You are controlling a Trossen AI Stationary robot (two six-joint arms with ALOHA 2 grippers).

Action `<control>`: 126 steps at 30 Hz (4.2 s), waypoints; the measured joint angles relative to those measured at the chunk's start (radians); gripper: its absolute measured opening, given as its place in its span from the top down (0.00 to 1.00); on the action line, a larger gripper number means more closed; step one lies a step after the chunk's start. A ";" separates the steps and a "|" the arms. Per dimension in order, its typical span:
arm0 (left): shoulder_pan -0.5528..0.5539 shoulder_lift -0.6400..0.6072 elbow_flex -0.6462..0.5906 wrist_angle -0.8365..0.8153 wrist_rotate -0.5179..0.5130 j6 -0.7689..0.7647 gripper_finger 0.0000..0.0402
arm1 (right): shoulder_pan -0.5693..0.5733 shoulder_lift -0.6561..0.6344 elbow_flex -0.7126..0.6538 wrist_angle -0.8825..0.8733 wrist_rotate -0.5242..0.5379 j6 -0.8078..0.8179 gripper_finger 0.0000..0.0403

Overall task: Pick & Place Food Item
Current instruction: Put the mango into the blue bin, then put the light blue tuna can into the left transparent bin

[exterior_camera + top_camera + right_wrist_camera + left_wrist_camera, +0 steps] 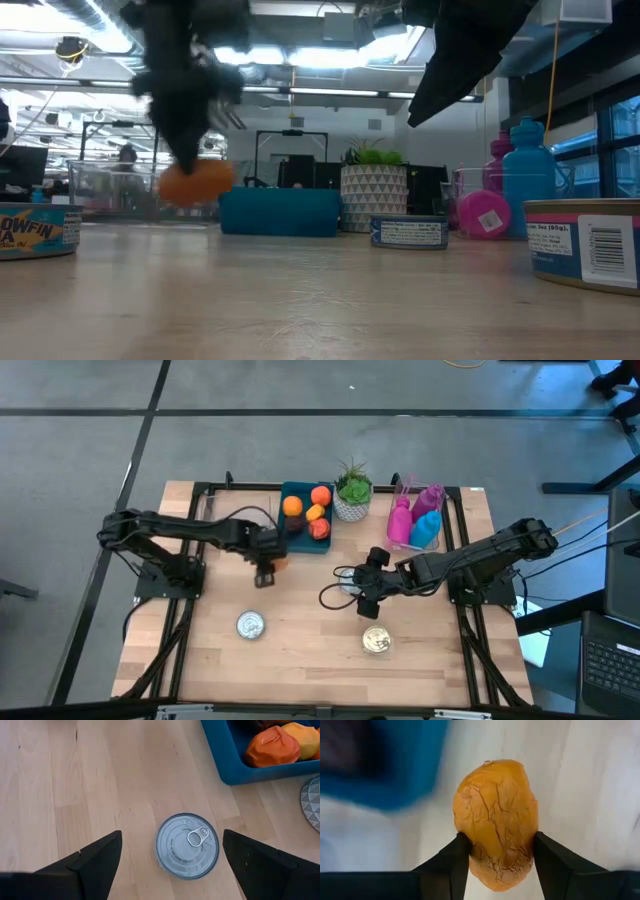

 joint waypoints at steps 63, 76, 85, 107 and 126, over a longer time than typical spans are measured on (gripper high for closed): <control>-0.894 0.225 0.079 -0.099 -0.212 -0.544 0.30 | 0.166 0.141 0.000 0.105 -0.313 0.422 0.15; -0.949 0.265 0.128 -0.096 -0.172 -0.617 0.30 | 0.166 0.141 0.000 0.104 -0.310 0.395 0.15; -0.951 0.263 0.131 -0.077 -0.166 -0.632 0.30 | 0.166 0.141 0.000 0.104 -0.302 0.395 0.15; -0.950 0.263 0.070 -0.131 -0.189 -0.635 0.64 | 0.166 0.140 0.000 0.104 -0.302 0.394 0.15; -0.950 0.261 0.072 -0.132 -0.112 -0.635 0.99 | 0.166 0.140 0.000 0.104 -0.303 0.394 0.15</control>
